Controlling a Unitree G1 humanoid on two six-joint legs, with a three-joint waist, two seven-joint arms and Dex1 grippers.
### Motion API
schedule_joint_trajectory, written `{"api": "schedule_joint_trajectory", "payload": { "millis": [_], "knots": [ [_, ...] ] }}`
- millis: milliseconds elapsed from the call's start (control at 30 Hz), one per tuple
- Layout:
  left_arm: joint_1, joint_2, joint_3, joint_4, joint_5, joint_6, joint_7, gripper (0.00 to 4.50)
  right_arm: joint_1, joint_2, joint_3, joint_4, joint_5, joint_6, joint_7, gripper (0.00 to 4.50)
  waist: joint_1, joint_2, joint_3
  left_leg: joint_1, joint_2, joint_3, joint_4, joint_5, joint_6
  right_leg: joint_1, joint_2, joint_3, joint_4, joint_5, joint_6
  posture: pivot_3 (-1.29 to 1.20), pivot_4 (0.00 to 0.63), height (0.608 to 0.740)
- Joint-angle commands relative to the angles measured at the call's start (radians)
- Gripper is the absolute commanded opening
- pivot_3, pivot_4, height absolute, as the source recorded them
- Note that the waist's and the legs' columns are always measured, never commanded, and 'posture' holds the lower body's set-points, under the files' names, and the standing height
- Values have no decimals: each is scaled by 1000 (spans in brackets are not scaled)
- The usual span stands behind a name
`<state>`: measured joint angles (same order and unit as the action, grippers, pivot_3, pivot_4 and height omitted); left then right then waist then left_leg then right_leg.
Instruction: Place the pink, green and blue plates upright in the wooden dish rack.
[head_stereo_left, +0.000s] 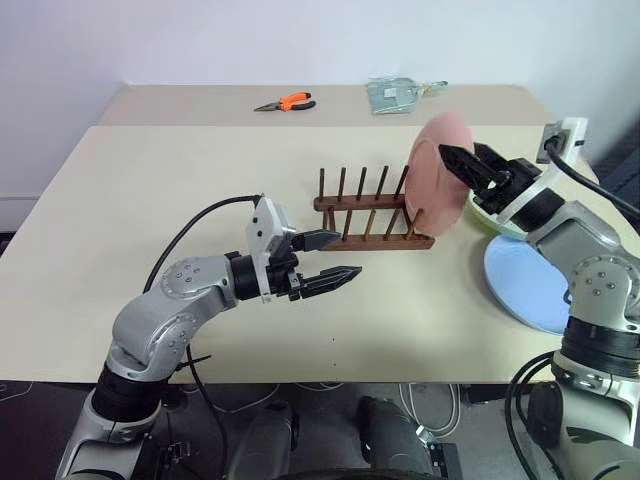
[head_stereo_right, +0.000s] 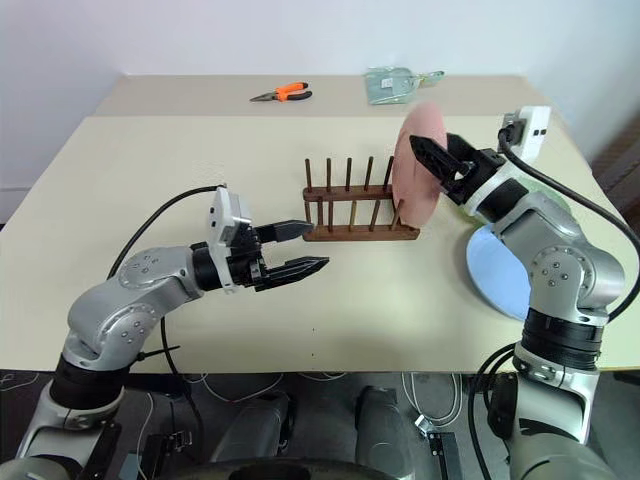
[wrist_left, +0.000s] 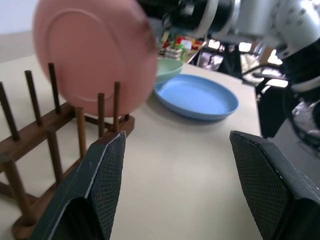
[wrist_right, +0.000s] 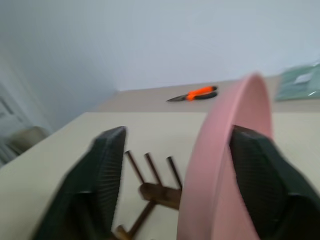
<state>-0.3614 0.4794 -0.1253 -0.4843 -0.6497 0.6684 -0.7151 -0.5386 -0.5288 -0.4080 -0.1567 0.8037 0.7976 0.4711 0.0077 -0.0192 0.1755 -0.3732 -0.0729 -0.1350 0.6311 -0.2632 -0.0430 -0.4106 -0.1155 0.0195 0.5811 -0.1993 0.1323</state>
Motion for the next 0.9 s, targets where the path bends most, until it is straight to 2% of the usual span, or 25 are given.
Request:
{"api": "schedule_joint_trajectory", "payload": {
  "millis": [33,100,200,233,300,400,467,567,700,800,900],
  "knots": [
    [-11,-11,-16,-8,36,-40,-2,3420,0,-55,-31,-68,-37,-69,-3,2999,0,0,0,0,0,0,0,0,0,0,0,0,0,0,0,0,150,740],
    [-10,-11,-26,3,58,-54,-7,3420,-10,-105,-86,-20,-68,-104,-22,2999,2,0,0,0,0,0,0,0,0,0,0,0,0,0,0,0,150,740],
    [-4,-8,-35,18,84,-72,-18,3420,24,-203,-109,61,-152,-165,-3,3927,7,0,0,-1,0,0,0,0,0,0,0,0,-1,0,0,0,150,740],
    [-2,-7,-38,22,91,-78,-23,3420,42,-230,-97,79,-185,-190,11,4395,6,0,0,-1,0,0,0,0,0,1,-1,0,-2,0,0,0,150,740],
    [0,-6,-44,30,102,-88,-34,3420,95,-295,-26,115,-292,-263,53,4461,3,0,0,0,0,1,0,-1,1,1,-1,0,-2,0,0,0,150,740],
    [2,-7,-56,43,121,-103,-44,3420,214,-430,176,208,-566,-477,132,4461,-3,1,0,0,0,3,0,-1,1,1,-1,0,-2,0,0,0,150,740],
    [5,-7,-63,42,131,-106,-50,3420,241,-480,280,306,-706,-608,141,4461,-10,2,0,1,0,4,0,-1,1,1,-1,0,-2,-1,1,0,150,740],
    [13,-4,-68,35,143,-108,-56,3420,232,-513,377,445,-842,-743,136,4461,-20,3,0,1,0,4,1,-1,1,1,-1,1,-1,-2,3,0,150,740],
    [24,-3,-61,24,147,-103,-52,3420,194,-507,425,576,-924,-838,130,4461,-23,3,0,1,0,5,0,-1,1,1,-1,2,-1,0,0,0,150,740],
    [33,0,-60,16,152,-102,-50,3420,164,-489,432,631,-959,-884,105,3566,-21,3,0,1,0,5,0,-1,1,1,-1,2,-1,0,0,0,150,740],
    [34,0,-59,16,154,-100,-48,3420,155,-481,426,641,-978,-914,89,2107,-18,3,0,1,0,4,1,-1,1,1,-1,2,-1,0,0,0,150,740]
  ]
}}
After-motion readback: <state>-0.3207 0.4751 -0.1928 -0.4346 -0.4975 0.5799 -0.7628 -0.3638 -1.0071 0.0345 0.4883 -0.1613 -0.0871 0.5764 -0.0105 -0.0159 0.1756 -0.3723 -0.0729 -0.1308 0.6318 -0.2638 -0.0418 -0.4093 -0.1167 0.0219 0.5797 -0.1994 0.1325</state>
